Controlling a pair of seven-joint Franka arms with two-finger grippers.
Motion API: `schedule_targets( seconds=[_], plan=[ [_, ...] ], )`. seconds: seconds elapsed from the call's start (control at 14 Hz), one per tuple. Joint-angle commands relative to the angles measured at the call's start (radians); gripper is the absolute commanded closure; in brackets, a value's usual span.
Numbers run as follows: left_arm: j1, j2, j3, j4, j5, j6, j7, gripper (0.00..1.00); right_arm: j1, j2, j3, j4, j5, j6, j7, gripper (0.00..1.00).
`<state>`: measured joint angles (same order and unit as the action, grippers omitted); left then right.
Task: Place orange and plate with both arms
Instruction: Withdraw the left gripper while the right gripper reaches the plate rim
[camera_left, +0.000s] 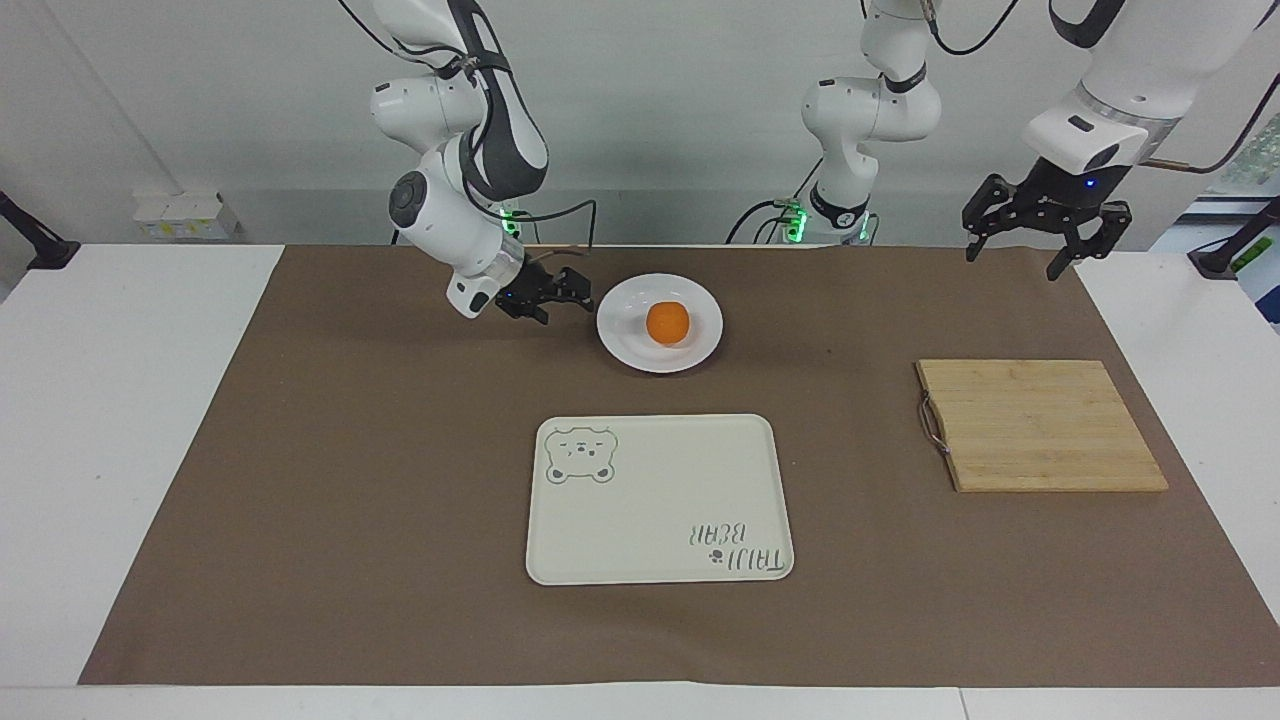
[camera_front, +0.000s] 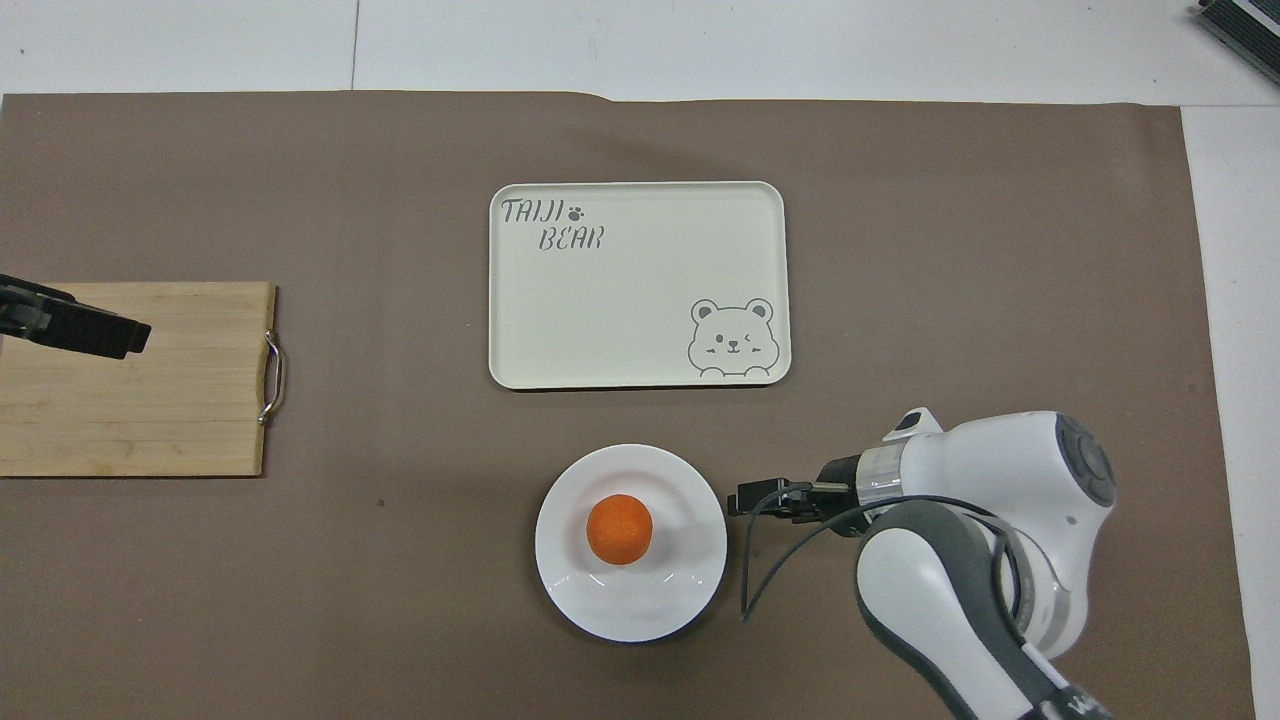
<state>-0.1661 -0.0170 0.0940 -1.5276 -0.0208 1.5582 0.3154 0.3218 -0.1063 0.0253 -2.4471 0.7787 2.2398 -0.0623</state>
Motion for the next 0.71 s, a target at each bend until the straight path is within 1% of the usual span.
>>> schedule_targets(
  seconds=[0.0,0.07,0.29,0.43,0.5,0.64],
  plan=[
    [0.01,0.009,-0.013,0.038,0.019,-0.027,0.019,0.0,0.057,0.008,-0.004,-0.042,0.134,0.087,-0.031,0.0],
    [0.01,0.005,-0.013,0.031,0.019,-0.02,0.016,0.0,0.074,0.014,-0.004,-0.053,0.177,0.099,-0.04,0.0],
    [0.025,0.003,-0.013,0.024,0.016,-0.017,-0.03,0.0,0.118,0.052,-0.004,-0.076,0.309,0.159,-0.149,0.0],
    [0.025,0.003,-0.013,0.024,0.016,-0.027,-0.084,0.0,0.123,0.059,-0.004,-0.085,0.346,0.162,-0.166,0.0],
    [0.025,-0.004,-0.013,0.015,0.015,-0.033,-0.087,0.0,0.125,0.059,-0.004,-0.087,0.364,0.162,-0.168,0.05],
    [0.025,-0.021,-0.013,-0.011,0.015,-0.041,-0.087,0.0,0.144,0.071,-0.004,-0.089,0.398,0.162,-0.177,0.18]
  ],
)
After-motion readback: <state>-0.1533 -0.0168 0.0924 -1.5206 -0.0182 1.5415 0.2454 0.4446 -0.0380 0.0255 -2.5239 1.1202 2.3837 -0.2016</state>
